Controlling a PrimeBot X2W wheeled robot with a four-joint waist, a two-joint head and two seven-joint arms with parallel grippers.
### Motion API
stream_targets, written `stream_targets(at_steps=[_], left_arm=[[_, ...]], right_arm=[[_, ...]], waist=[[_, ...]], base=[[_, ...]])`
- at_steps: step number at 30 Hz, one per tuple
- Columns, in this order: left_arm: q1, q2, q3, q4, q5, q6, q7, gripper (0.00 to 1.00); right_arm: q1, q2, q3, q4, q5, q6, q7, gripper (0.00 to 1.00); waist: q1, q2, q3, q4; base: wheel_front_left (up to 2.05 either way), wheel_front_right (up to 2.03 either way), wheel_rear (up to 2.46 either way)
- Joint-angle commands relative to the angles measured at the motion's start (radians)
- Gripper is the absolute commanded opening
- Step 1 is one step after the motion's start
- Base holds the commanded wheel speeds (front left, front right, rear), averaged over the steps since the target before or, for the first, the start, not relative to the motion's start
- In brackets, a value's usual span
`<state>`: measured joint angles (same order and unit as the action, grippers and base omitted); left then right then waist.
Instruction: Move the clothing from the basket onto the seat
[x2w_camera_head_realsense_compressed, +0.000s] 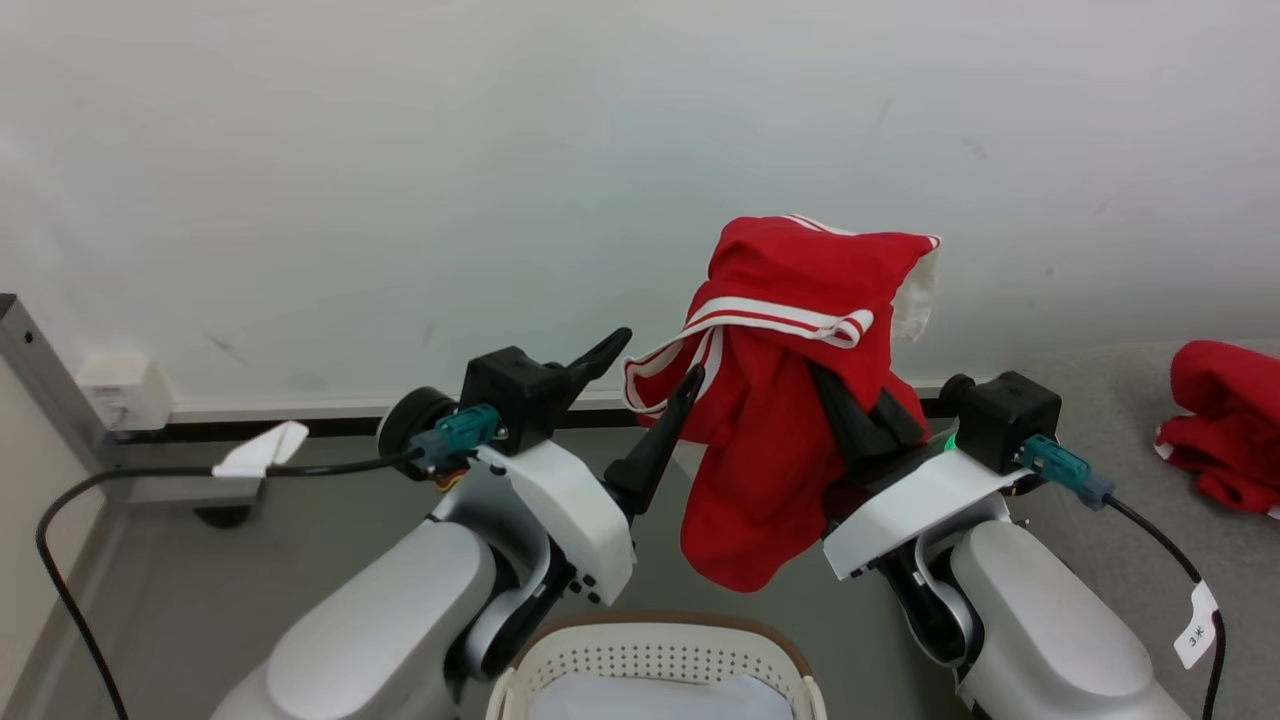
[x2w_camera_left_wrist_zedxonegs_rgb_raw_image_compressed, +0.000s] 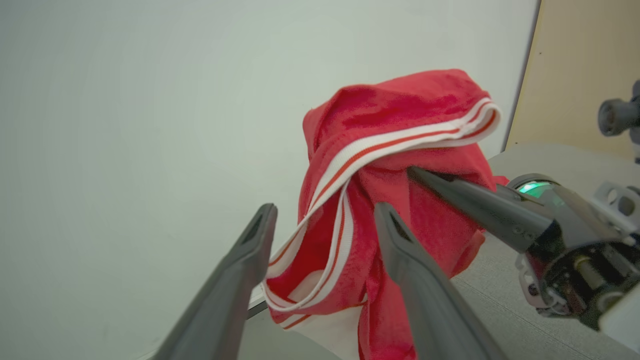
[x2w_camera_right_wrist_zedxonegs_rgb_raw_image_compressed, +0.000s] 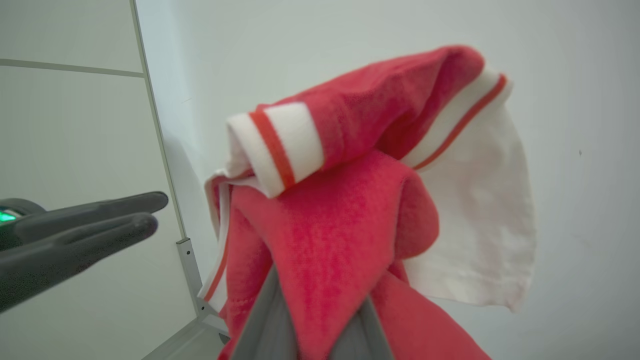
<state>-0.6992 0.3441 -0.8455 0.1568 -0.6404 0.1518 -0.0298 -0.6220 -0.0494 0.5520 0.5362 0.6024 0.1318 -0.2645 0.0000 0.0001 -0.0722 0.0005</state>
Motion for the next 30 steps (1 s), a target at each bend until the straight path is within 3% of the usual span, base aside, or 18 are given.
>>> stream_targets(at_steps=[1,20,30], left_arm=[[0.022,0.006,0.001,-0.003,-0.005,0.006,-0.009,1.00],[0.057,-0.014,-0.018,-0.016,-0.021,0.010,-0.039,1.00],[0.038,-0.040,-0.031,-0.013,-0.019,0.002,-0.053,1.00]], right_arm=[[0.008,-0.002,-0.009,0.000,-0.015,-0.002,0.000,0.00],[-0.001,-0.004,-0.062,-0.008,-0.110,-0.002,0.001,0.00],[0.017,-0.036,-0.104,-0.026,-0.139,-0.002,0.001,0.00]], waist=[[0.0000,-0.0001,0.010,-0.042],[0.0000,-0.0001,0.061,-0.335],[0.0000,-0.0001,0.097,-0.414]], base=[[0.00,0.00,0.00],[0.00,0.00,0.00],[0.00,0.00,0.00]])
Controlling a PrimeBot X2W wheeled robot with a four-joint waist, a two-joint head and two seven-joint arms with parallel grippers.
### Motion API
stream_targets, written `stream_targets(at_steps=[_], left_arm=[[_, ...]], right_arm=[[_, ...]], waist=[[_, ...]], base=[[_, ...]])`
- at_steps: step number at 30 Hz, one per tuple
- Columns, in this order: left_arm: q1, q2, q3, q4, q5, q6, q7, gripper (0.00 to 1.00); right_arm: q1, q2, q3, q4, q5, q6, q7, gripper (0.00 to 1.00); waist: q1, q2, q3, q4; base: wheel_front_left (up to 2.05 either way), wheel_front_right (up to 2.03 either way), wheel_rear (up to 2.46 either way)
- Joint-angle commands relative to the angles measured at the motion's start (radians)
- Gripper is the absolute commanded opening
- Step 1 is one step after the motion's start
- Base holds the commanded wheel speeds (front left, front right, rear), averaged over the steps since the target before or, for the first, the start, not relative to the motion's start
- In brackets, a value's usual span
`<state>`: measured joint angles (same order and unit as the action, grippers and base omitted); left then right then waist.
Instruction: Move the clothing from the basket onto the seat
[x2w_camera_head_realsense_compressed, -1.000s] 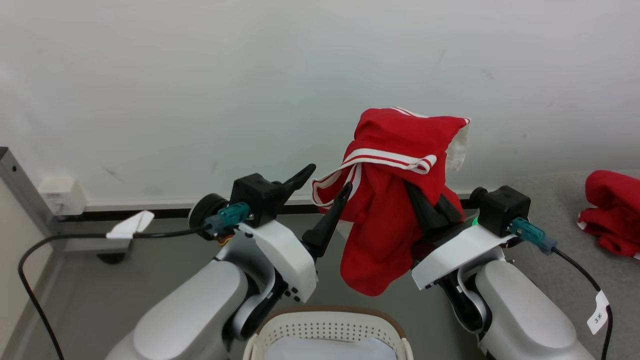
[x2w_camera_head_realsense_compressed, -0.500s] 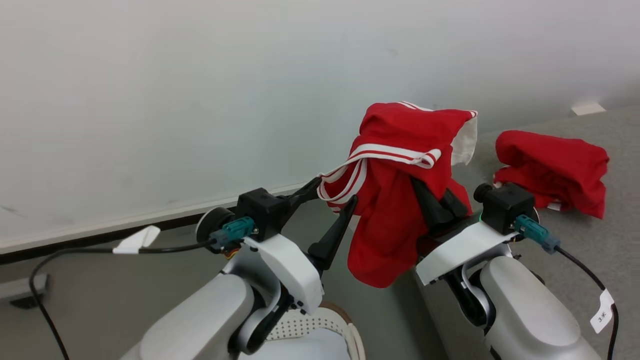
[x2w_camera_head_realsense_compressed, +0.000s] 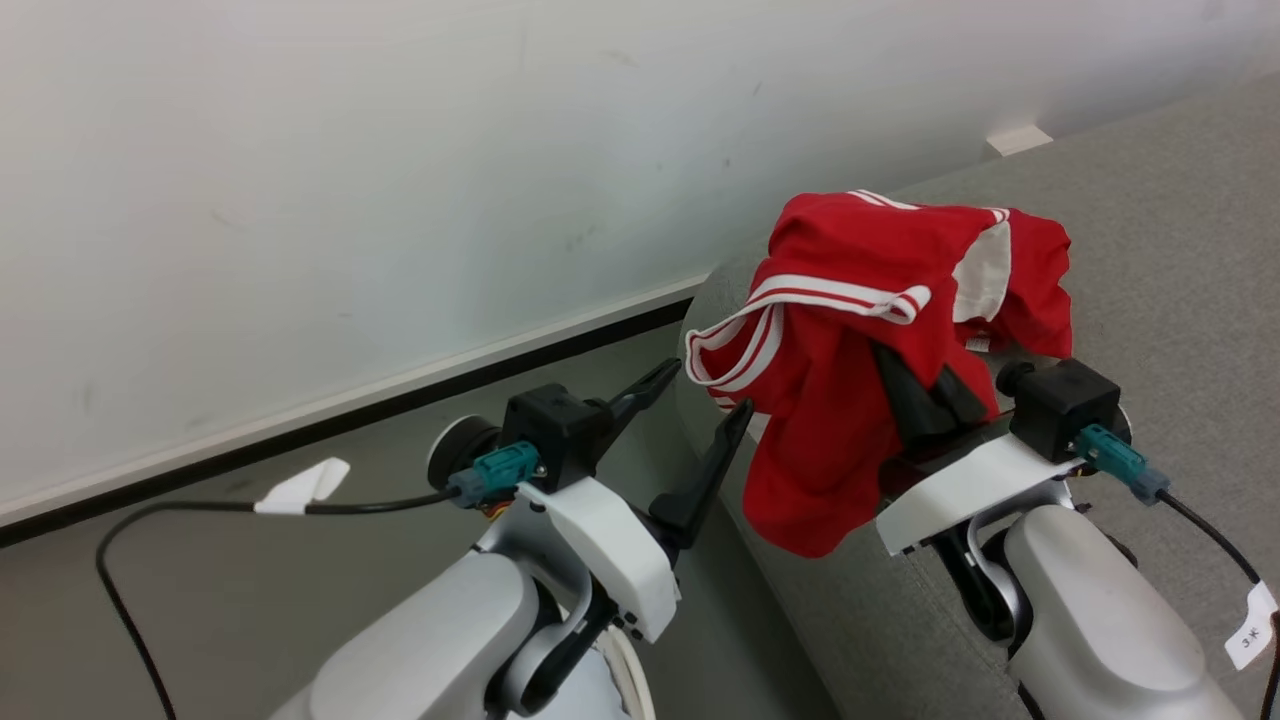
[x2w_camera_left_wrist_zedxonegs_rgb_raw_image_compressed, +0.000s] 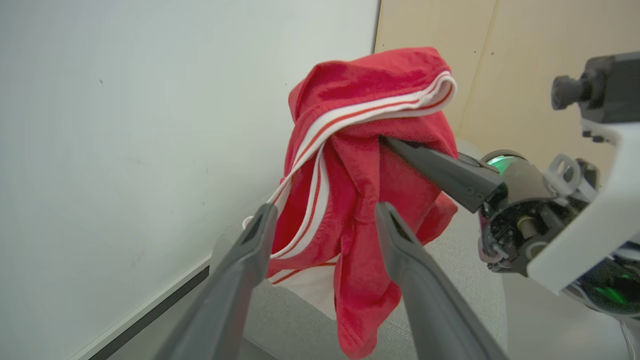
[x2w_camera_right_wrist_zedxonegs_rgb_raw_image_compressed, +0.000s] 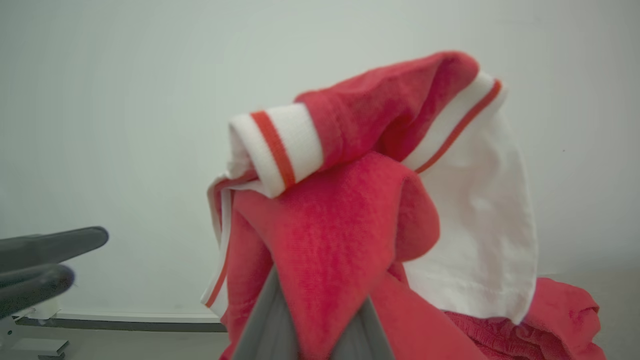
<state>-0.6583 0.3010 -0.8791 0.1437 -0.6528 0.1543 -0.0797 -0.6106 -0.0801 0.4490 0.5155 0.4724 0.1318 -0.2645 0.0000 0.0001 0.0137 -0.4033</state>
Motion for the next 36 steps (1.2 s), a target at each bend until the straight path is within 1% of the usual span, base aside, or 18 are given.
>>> stream_targets(at_steps=[1,5,8,13,18,24,27,31,35,36], left_arm=[[-0.007,0.002,-0.001,-0.001,-0.004,-0.003,-0.003,1.00],[-0.027,-0.003,-0.011,-0.007,0.007,-0.012,0.002,1.00],[-0.065,-0.001,-0.021,-0.024,0.023,-0.024,0.019,1.00],[-0.145,0.003,-0.044,-0.058,0.058,-0.060,0.053,1.00],[-0.220,-0.003,-0.050,-0.088,0.076,-0.089,0.067,1.00],[-0.256,-0.017,-0.054,-0.101,0.081,-0.111,0.053,1.00],[-0.254,-0.010,-0.058,-0.099,0.082,-0.115,0.051,1.00],[-0.246,-0.002,-0.058,-0.102,0.078,-0.111,0.045,1.00],[-0.241,0.003,-0.054,-0.107,0.074,-0.107,0.038,1.00],[-0.241,0.005,-0.053,-0.107,0.074,-0.106,0.035,1.00]], right_arm=[[0.005,-0.008,-0.010,-0.009,-0.010,-0.002,0.001,0.00],[0.000,-0.020,-0.063,-0.023,-0.018,-0.002,0.001,0.00],[-0.023,-0.032,-0.129,-0.050,-0.022,-0.002,0.000,0.00],[-0.088,-0.060,-0.269,-0.096,-0.052,-0.002,0.000,0.00],[-0.198,-0.123,-0.416,-0.088,-0.097,-0.002,0.000,0.00],[-0.360,-0.206,-0.632,-0.002,-0.125,-0.002,0.003,0.00],[-0.424,-0.226,-0.750,0.067,-0.149,-0.002,0.016,0.00],[-0.479,-0.265,-0.904,0.177,-0.251,-0.002,0.013,0.00],[-0.471,-0.268,-1.074,0.278,-0.379,-0.002,0.008,0.00],[-0.461,-0.266,-1.120,0.296,-0.416,-0.002,0.007,0.03]], waist=[[0.0000,-0.0001,0.019,-0.013],[0.0000,-0.0001,0.063,-0.013],[0.0000,-0.0001,0.135,0.007],[0.0000,-0.0001,0.286,0.065],[0.0000,-0.0001,0.423,0.139],[0.0000,-0.0001,0.520,0.227],[0.0000,-0.0001,0.542,0.265],[0.0000,-0.0001,0.556,0.304],[0.0000,-0.0001,0.559,0.328],[0.0000,-0.0001,0.559,0.330]], base=[[0.00,0.00,0.00],[0.00,0.00,0.00],[0.00,0.00,0.00],[0.00,0.00,0.00],[0.00,0.00,0.00],[0.00,0.00,0.00],[0.00,0.00,0.00],[0.00,0.00,0.00],[0.00,0.00,0.00],[0.00,0.00,0.00]])
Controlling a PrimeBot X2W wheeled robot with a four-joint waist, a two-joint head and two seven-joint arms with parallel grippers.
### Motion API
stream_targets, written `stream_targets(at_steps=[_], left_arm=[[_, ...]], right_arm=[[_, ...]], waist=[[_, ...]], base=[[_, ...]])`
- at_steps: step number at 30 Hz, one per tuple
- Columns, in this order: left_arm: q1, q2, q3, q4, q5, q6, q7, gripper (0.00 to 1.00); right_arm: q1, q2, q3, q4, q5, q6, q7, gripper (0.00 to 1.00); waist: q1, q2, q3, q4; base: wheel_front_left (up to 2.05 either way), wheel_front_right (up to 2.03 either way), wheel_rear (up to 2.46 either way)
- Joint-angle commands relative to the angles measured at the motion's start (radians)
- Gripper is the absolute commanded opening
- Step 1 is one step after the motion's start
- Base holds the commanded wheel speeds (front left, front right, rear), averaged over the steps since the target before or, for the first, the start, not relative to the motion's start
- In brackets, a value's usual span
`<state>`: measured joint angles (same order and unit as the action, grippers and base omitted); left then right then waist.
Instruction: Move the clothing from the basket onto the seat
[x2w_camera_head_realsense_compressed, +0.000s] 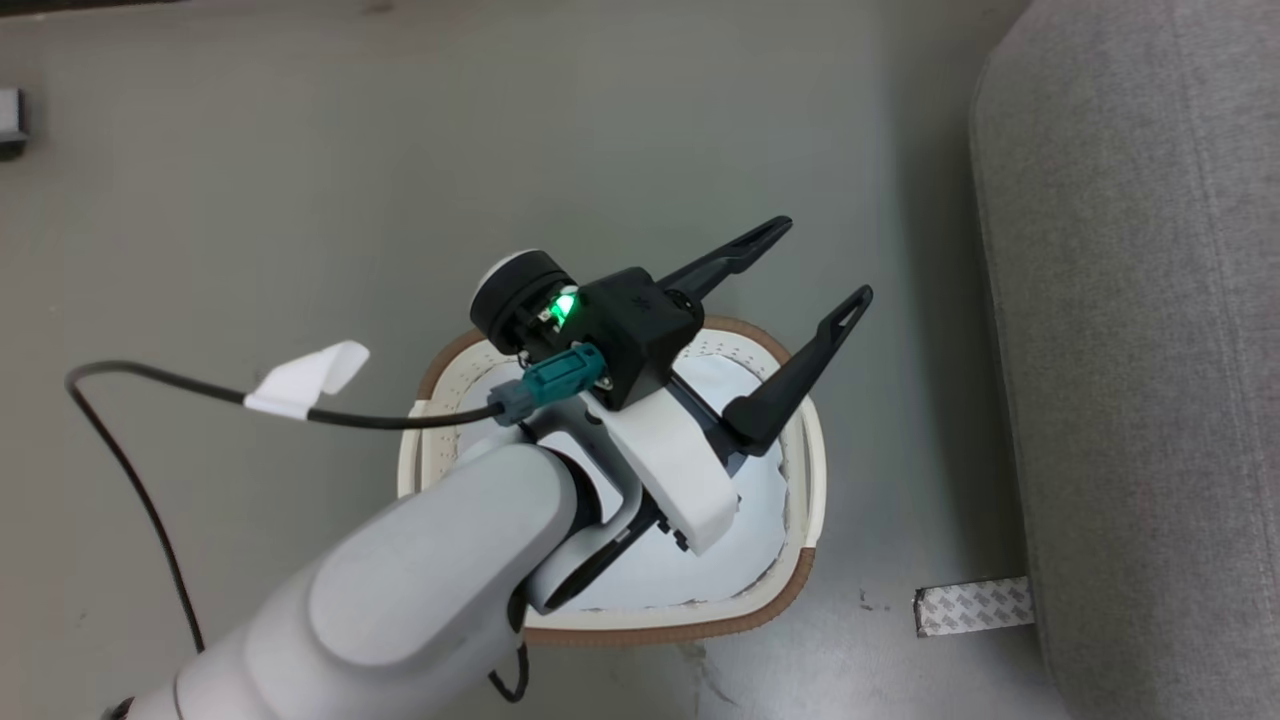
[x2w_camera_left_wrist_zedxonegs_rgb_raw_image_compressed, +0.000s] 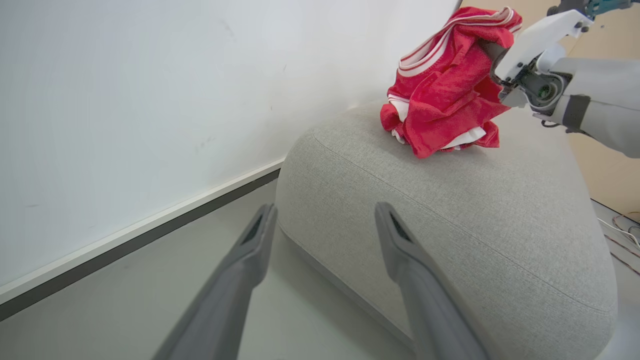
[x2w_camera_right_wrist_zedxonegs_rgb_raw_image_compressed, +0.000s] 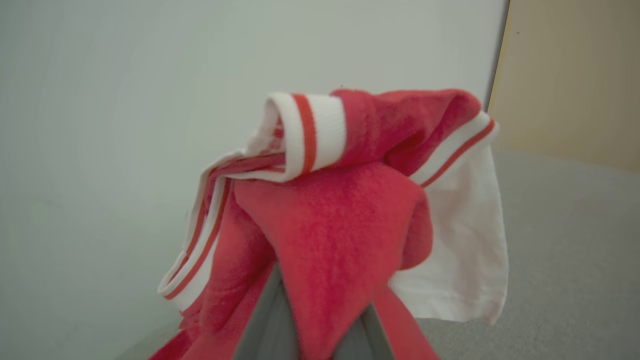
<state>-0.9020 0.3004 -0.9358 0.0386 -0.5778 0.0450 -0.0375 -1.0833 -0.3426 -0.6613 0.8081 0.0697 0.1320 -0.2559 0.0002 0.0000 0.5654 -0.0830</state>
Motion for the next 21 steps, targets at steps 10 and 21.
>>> stream_targets(at_steps=[10,21], left_arm=[[0.019,0.013,0.014,0.003,-0.016,0.014,-0.029,1.00],[0.140,0.062,0.055,0.056,-0.061,0.057,-0.102,1.00]], right_arm=[[0.094,0.116,-0.200,0.031,-0.283,-0.002,-0.009,1.00],[0.380,0.221,0.082,-0.237,-0.204,-0.003,-0.009,1.00]], waist=[[-0.0002,0.0000,-0.048,-0.031],[-0.0002,0.0000,-0.231,-0.072]], base=[[0.00,0.00,0.00],[0.00,0.00,0.00]])
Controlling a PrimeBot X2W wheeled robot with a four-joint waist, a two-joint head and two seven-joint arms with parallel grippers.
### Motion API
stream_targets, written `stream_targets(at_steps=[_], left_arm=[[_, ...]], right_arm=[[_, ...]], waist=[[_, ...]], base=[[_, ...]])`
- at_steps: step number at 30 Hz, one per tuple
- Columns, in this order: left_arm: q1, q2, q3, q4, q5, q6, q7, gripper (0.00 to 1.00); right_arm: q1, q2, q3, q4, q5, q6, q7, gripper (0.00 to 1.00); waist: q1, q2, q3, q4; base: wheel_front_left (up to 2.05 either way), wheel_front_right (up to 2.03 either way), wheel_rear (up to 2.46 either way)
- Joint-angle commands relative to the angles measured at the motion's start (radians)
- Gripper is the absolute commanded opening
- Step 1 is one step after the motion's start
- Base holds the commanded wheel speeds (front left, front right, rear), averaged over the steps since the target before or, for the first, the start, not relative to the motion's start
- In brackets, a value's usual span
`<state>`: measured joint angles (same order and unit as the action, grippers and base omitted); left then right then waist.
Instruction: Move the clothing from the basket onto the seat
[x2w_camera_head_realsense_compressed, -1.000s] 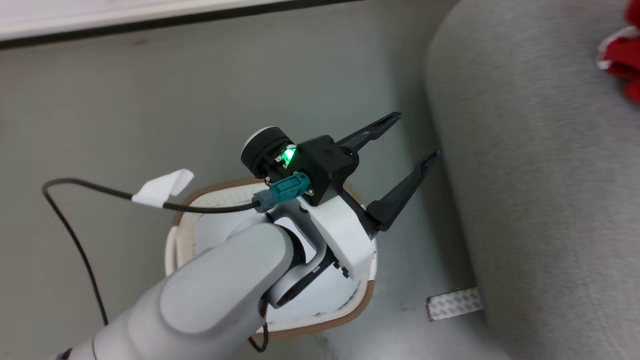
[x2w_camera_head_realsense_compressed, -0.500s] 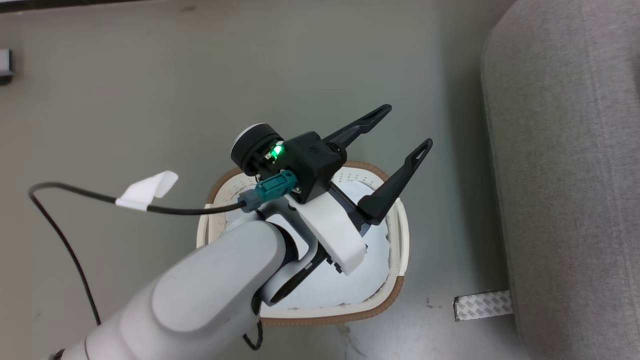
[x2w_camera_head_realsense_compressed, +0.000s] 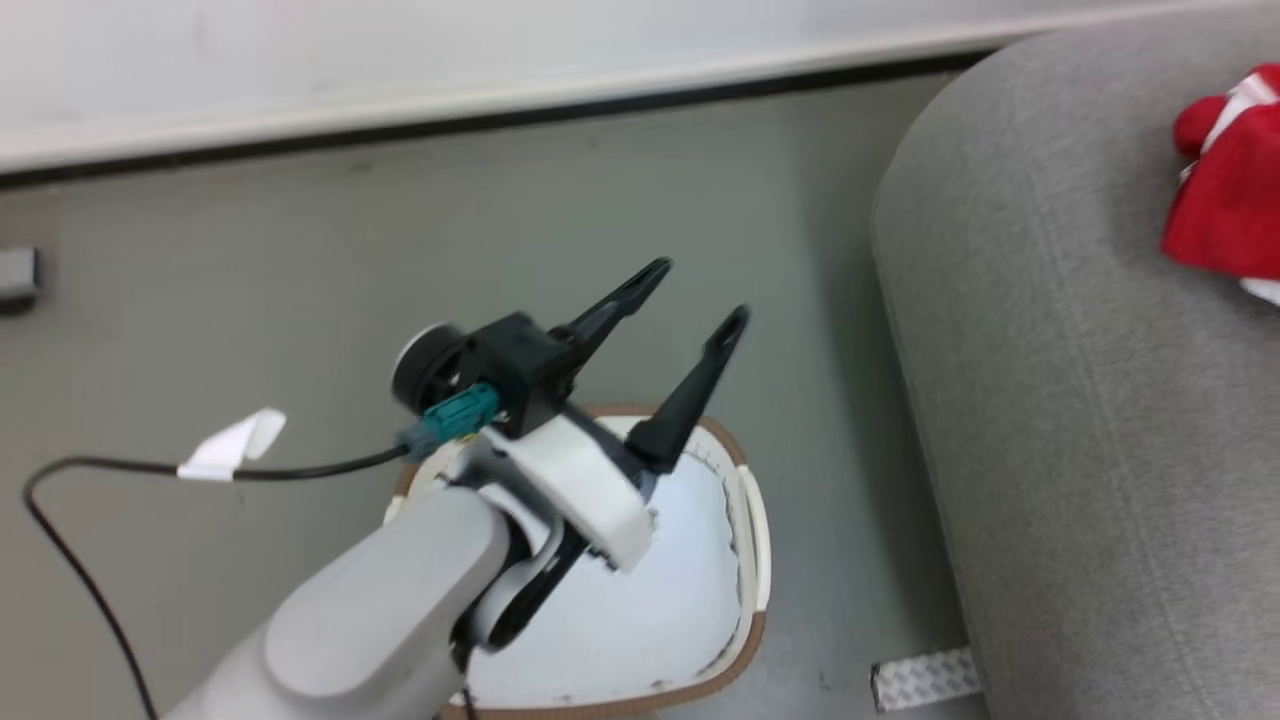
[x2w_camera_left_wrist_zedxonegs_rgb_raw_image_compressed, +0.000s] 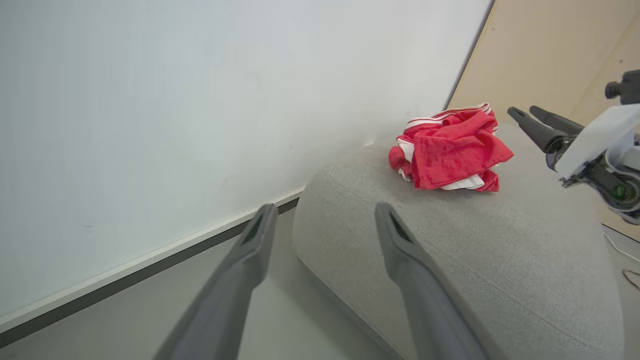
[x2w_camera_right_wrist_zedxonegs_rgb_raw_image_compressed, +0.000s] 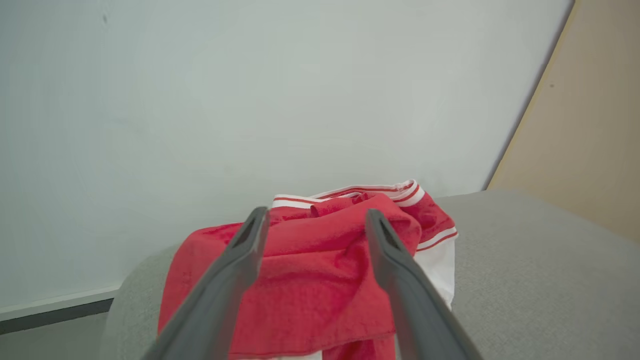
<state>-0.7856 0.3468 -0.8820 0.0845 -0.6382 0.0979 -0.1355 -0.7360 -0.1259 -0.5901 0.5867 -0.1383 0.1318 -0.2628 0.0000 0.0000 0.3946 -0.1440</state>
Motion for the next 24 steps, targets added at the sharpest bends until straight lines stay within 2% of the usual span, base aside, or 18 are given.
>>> stream_targets(at_steps=[1,8,13,19,24], left_arm=[[0.040,0.025,0.001,0.019,0.000,0.011,-0.007,1.00],[0.188,0.044,0.028,0.081,-0.052,0.063,-0.069,1.00],[0.293,0.047,0.055,0.109,-0.082,0.103,-0.104,1.00],[0.414,0.075,0.108,0.119,-0.079,0.150,-0.126,1.00],[0.510,0.076,0.174,0.111,-0.057,0.174,-0.129,1.00]], right_arm=[[0.070,0.011,0.041,-0.053,0.012,-0.002,-0.002,1.00],[0.307,0.040,0.208,-0.261,0.056,-0.002,-0.001,1.00],[0.461,0.051,0.293,-0.345,0.083,-0.002,-0.001,1.00],[0.597,0.064,0.375,-0.410,0.103,-0.002,-0.001,1.00],[0.675,0.072,0.436,-0.432,0.101,-0.002,-0.001,1.00]], waist=[[0.0000,0.0000,-0.081,-0.011],[0.0000,0.0000,-0.255,0.017],[0.0000,0.0000,-0.355,0.057],[0.0000,0.0000,-0.410,0.100],[0.0000,0.0000,-0.436,0.133]], base=[[0.00,0.00,0.00],[0.00,0.00,0.00],[0.00,0.00,0.00],[0.00,0.00,0.00],[0.00,0.00,0.00]])
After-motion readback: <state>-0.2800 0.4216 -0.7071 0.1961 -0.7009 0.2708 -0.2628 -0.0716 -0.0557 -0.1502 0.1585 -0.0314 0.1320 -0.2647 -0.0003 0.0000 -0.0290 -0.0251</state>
